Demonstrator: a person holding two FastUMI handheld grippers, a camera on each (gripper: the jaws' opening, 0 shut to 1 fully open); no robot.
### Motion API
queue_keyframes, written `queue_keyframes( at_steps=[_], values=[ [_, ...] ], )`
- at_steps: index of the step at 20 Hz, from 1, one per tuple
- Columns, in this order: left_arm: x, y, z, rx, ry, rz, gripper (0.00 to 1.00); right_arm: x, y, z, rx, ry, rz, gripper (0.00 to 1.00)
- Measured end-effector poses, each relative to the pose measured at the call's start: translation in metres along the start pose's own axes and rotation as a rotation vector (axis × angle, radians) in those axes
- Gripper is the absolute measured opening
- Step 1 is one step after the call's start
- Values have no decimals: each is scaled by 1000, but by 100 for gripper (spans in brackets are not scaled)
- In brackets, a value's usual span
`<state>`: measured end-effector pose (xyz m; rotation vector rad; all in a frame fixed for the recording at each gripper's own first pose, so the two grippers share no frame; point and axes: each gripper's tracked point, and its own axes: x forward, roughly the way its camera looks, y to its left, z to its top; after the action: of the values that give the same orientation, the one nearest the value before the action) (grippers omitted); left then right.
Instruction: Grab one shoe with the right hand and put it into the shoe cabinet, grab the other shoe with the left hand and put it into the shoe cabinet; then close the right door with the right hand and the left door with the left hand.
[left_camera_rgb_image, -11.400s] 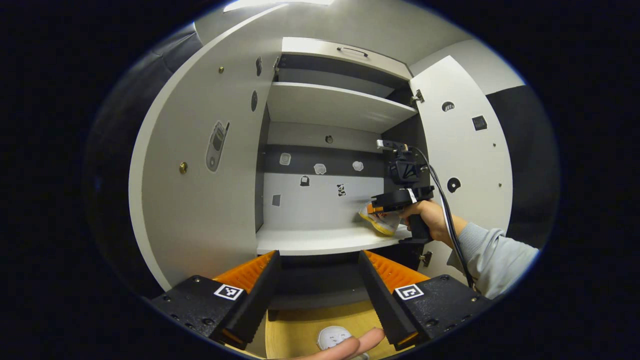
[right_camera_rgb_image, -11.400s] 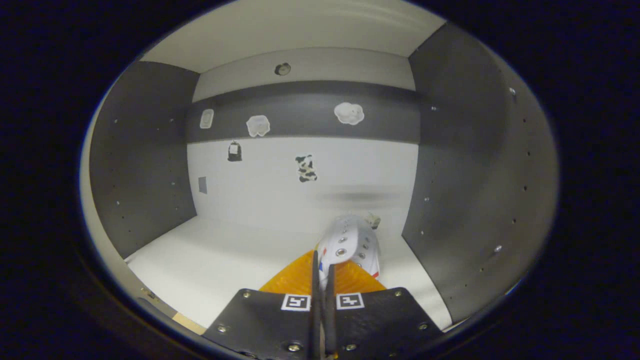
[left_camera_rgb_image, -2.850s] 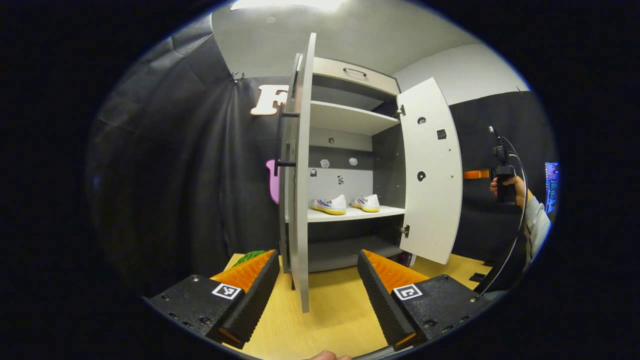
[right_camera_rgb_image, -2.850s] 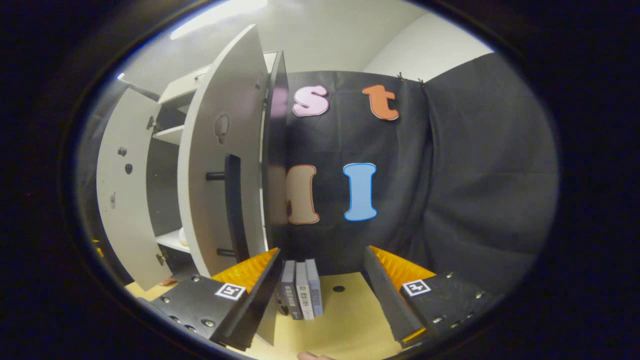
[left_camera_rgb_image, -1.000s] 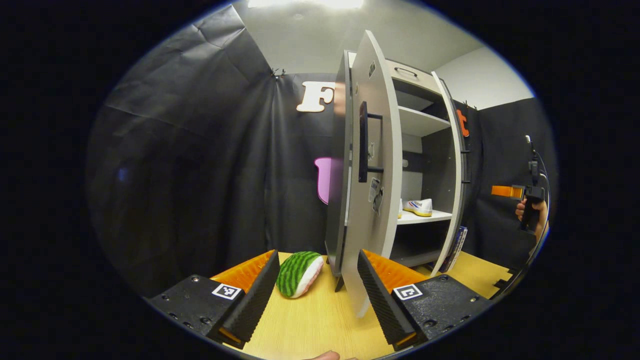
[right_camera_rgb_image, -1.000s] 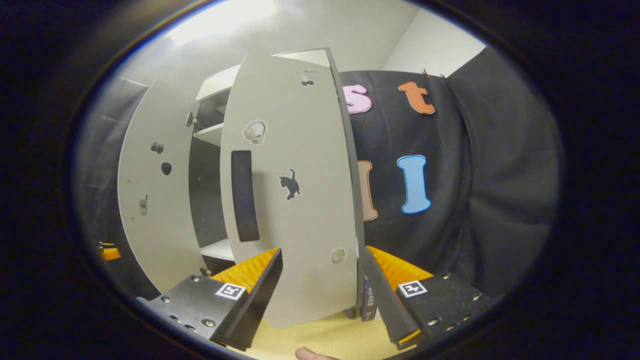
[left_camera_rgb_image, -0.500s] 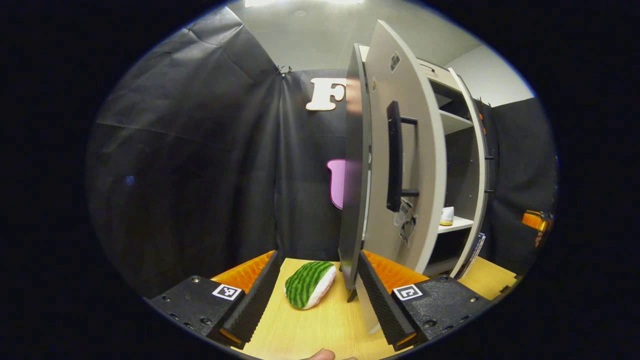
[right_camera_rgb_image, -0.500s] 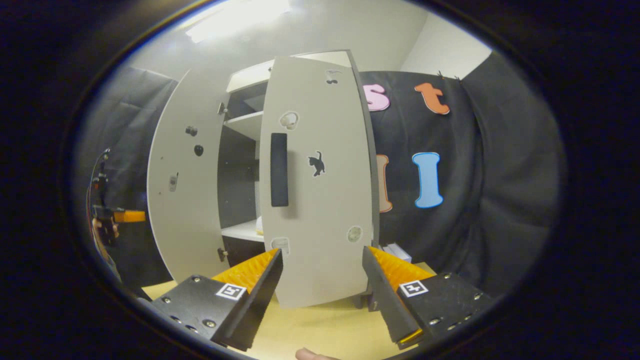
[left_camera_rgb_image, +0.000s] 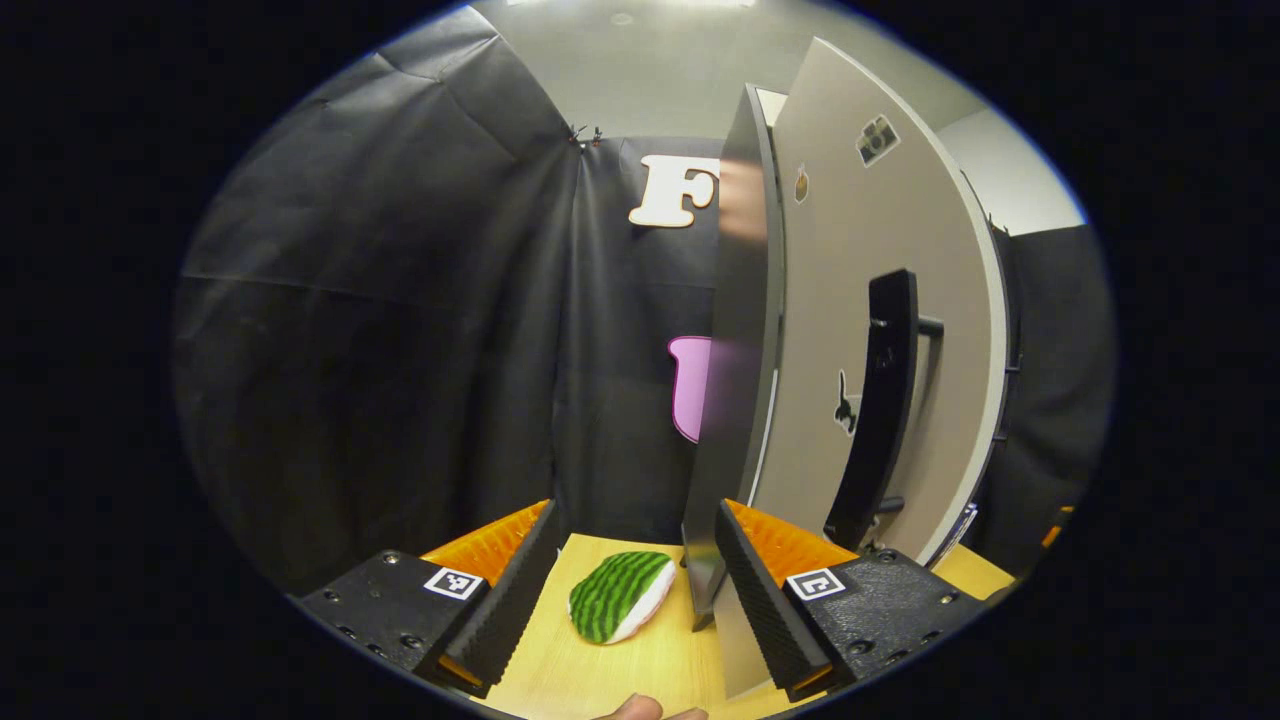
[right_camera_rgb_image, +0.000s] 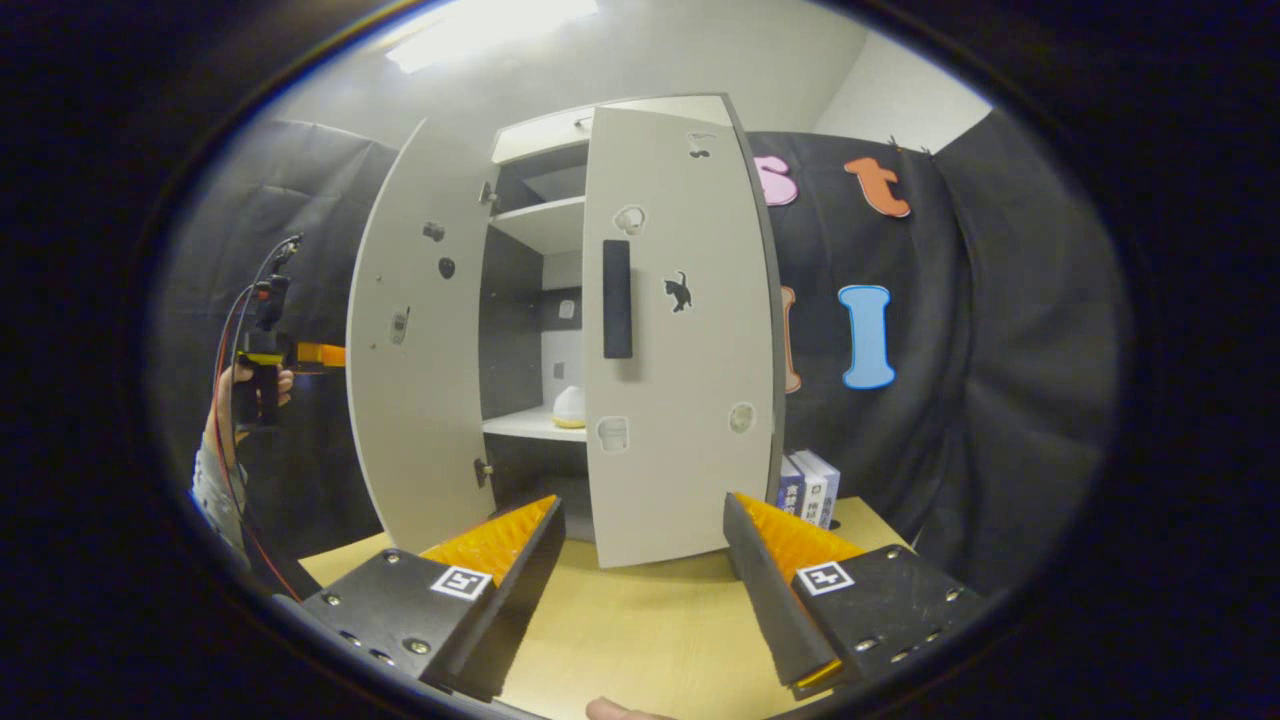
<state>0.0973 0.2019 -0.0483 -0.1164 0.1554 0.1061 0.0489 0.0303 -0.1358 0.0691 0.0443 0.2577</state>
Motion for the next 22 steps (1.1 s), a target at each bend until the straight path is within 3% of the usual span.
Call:
queue_keyframes(
  at_steps=[1, 3, 6, 7, 8, 11, 17, 22],
  values=[
    [0, -1, 2, 1, 4, 0, 95, -3, 5, -5, 19, 6, 11, 95],
    [0, -6, 10, 13, 0, -15, 91, -7, 15, -7, 34, 12, 38, 95],
    [-2, -30, 15, 47, 13, -55, 90, -13, 5, -1, 5, -10, -7, 95],
    [-3, -38, 13, 59, 25, -59, 99, -16, 5, -1, 5, -22, -14, 96],
    [-3, -36, 11, 77, 38, -26, 90, -19, 7, -2, 8, -31, -9, 95],
    [-7, -46, 16, 102, 37, 7, 87, -31, 15, -6, 48, -47, 20, 95],
    [-9, -89, 8, 92, 80, -72, 89, -43, 19, -4, 49, -79, 30, 95],
    [-1, -108, 13, 91, 46, -80, 86, -46, 19, -8, 55, -78, 22, 95]
  ],
)
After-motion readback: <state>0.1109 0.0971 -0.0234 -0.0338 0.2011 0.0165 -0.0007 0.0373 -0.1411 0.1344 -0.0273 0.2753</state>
